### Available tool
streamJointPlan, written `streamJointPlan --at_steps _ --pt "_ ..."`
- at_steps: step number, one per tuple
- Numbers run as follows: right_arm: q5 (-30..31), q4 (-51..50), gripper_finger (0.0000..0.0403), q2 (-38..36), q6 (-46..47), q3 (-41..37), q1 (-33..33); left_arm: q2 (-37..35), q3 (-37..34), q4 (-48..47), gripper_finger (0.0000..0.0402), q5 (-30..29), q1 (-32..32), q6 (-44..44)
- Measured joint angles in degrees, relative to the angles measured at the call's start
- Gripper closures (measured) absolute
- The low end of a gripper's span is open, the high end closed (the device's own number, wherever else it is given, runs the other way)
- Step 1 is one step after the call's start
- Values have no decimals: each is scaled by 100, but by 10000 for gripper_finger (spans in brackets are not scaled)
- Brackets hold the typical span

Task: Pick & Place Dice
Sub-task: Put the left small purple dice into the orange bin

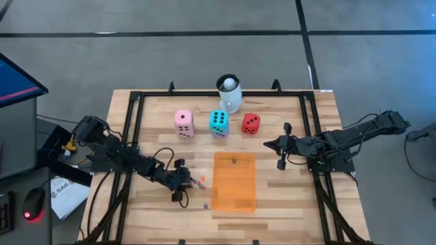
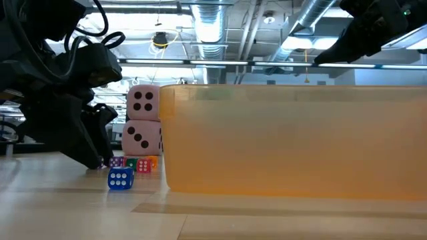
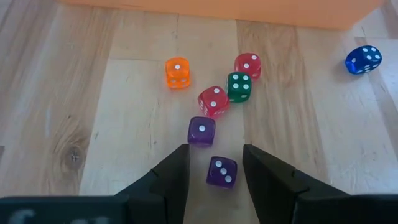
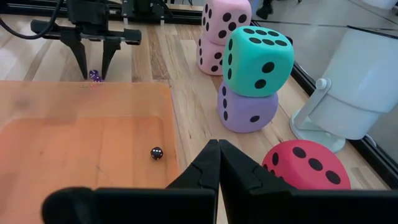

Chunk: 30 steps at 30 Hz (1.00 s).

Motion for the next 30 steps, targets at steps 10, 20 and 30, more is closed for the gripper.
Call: streamJointPlan --at_steps 10,20,30 --pt "0 -2 403 0 11 -1 0 -4 0 -24 309 53 0 -42" --pt "0 -1 403 0 9 1 -1 -9 0 -46 345 70 -2 -44" --pt "0 -2 403 1 -6 1 0 -9 0 -50 350 72 -4 9"
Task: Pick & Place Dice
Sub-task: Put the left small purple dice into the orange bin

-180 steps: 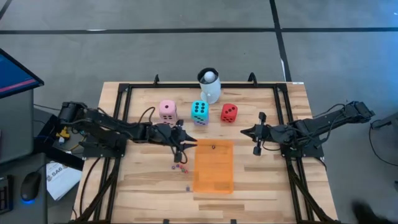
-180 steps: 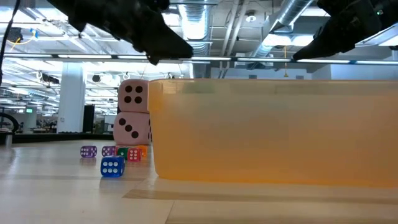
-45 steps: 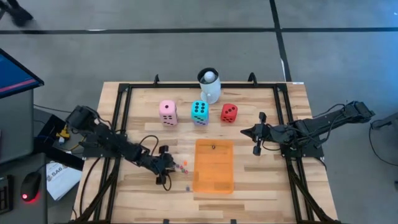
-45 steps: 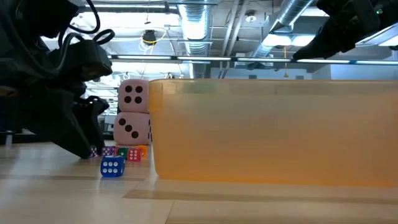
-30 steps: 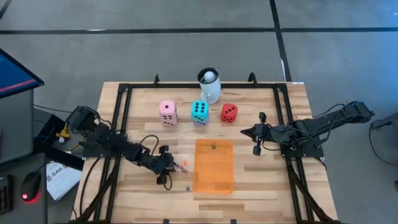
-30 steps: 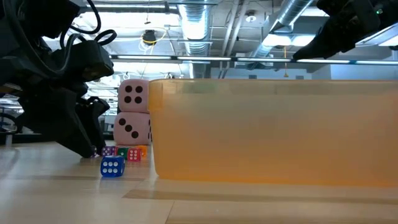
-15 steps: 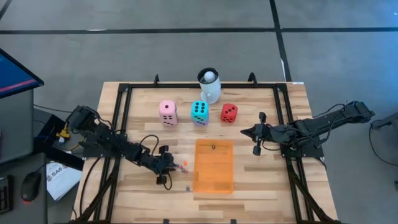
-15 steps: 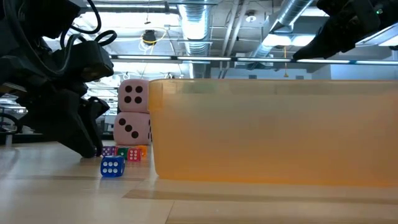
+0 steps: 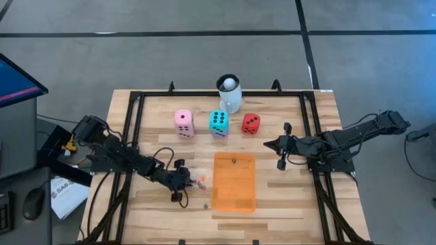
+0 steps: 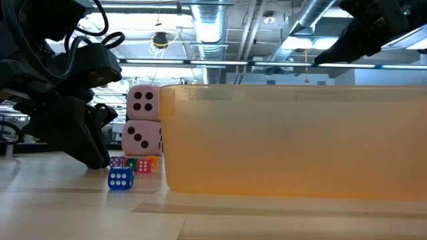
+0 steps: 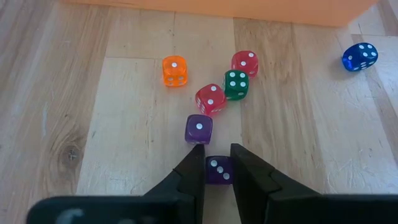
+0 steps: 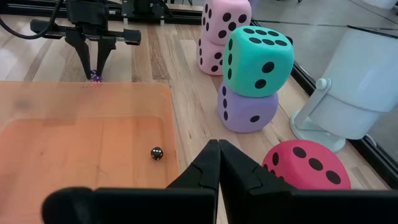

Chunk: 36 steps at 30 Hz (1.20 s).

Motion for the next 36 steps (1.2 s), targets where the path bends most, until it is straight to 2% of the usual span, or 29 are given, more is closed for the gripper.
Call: streamJointPlan --at_steps 9,16,19,26,36 --pt "0 0 403 -1 -1 1 -2 -412 -17 -61 350 125 24 312" --pt "0 1 403 -1 1 -1 0 -1172 -12 -260 350 -448 262 796" --pt "0 1 403 -1 1 0 0 -1446 -11 -295 350 -690 428 1260" --pt "0 2 403 -1 1 1 0 -1723 -7 -265 350 -862 1084 2224" --pt "-2 2 403 -1 1 -1 -2 -1718 -7 -113 350 -859 1916 2459"
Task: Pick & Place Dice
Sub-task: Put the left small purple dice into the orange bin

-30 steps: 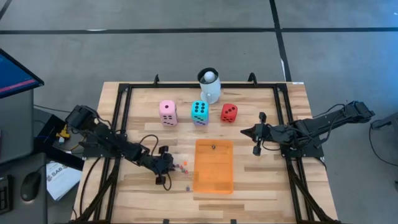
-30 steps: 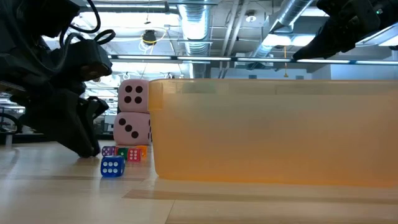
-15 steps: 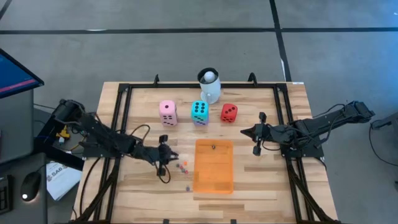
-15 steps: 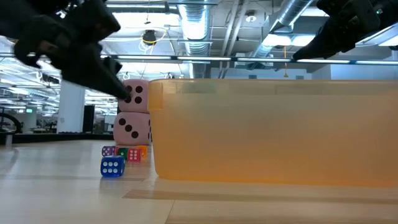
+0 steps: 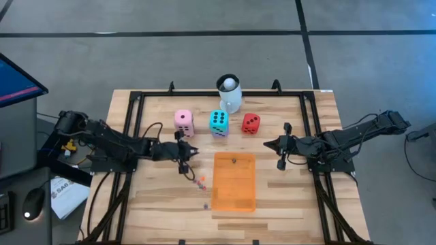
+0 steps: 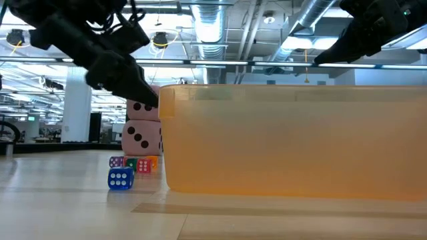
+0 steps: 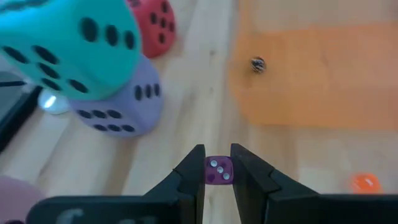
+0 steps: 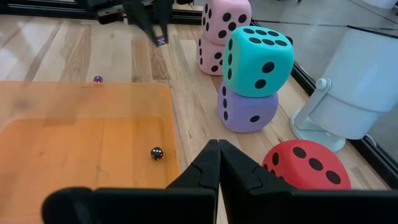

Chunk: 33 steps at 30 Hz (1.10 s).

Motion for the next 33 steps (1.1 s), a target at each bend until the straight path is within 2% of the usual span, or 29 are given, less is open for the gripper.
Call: streamJointPlan --at_steps 11,17,29,33 --pt "2 2 403 1 0 0 1 104 2 2354 350 2 68 0" --pt "2 15 403 2 0 1 1 656 23 3354 350 3 68 0" --pt "2 47 403 1 0 1 1 2408 1144 3470 350 20 66 -1" --pt "2 48 403 0 0 2 1 2810 1470 3453 350 276 66 -11"
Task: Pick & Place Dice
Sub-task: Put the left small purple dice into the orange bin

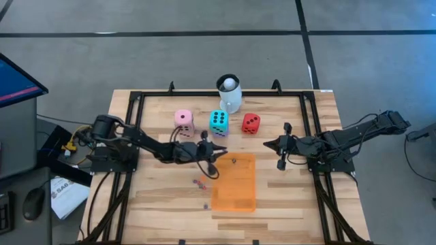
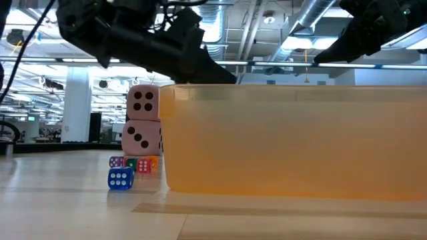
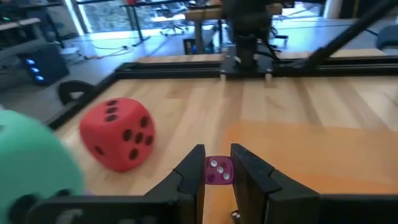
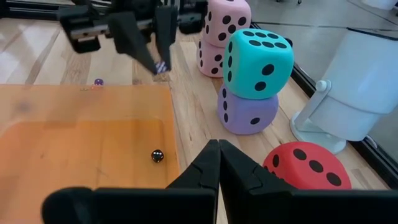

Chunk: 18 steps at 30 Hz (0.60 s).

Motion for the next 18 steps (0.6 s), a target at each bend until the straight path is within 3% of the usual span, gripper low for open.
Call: streamJointPlan --at_steps 4,18 --pt "0 -5 403 0 0 0 -1 281 250 -103 350 306 -25 -16" --pt "0 -4 403 2 -2 0 -3 432 661 -1632 350 491 -26 -529"
